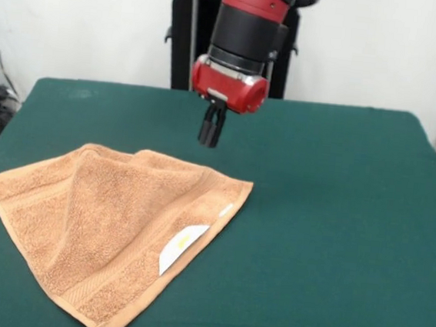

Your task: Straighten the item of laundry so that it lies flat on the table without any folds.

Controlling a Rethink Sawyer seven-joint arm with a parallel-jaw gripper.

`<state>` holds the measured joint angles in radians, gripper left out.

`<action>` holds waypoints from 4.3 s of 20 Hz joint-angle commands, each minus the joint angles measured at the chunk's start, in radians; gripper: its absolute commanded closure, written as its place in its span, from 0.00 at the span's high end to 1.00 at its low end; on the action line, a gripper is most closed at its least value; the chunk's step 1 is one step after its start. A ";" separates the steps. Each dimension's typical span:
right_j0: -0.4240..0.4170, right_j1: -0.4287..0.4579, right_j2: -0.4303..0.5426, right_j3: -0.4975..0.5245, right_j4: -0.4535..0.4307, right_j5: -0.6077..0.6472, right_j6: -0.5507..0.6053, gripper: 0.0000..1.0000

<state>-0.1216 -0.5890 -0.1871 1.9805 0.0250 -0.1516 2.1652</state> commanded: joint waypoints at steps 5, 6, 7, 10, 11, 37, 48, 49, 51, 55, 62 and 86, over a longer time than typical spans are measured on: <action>-0.078 0.006 0.071 -0.006 -0.145 0.104 0.008 0.00; -0.085 0.014 0.074 -0.012 -0.154 0.097 0.010 0.00; -0.090 0.022 0.075 -0.020 -0.163 0.090 0.012 0.00; -0.100 0.048 0.075 -0.041 -0.183 0.069 0.021 0.00; -0.104 0.053 0.077 -0.045 -0.189 0.066 0.024 0.00; -0.208 0.140 0.135 -0.167 -0.315 0.037 0.034 0.00; -0.256 0.110 0.178 -0.196 -0.338 0.113 0.026 0.00; -0.255 0.108 0.178 -0.199 -0.336 0.117 0.027 0.00; -0.256 0.107 0.181 -0.202 -0.334 0.125 0.027 0.00; -0.252 0.105 0.180 -0.211 -0.330 0.134 0.027 0.00; -0.246 0.109 0.182 -0.222 -0.323 0.139 0.036 0.00; -0.220 0.288 0.164 -0.285 -0.323 0.068 0.066 0.00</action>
<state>-0.3529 -0.4079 -0.1228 1.7292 -0.2882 -0.1241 2.1652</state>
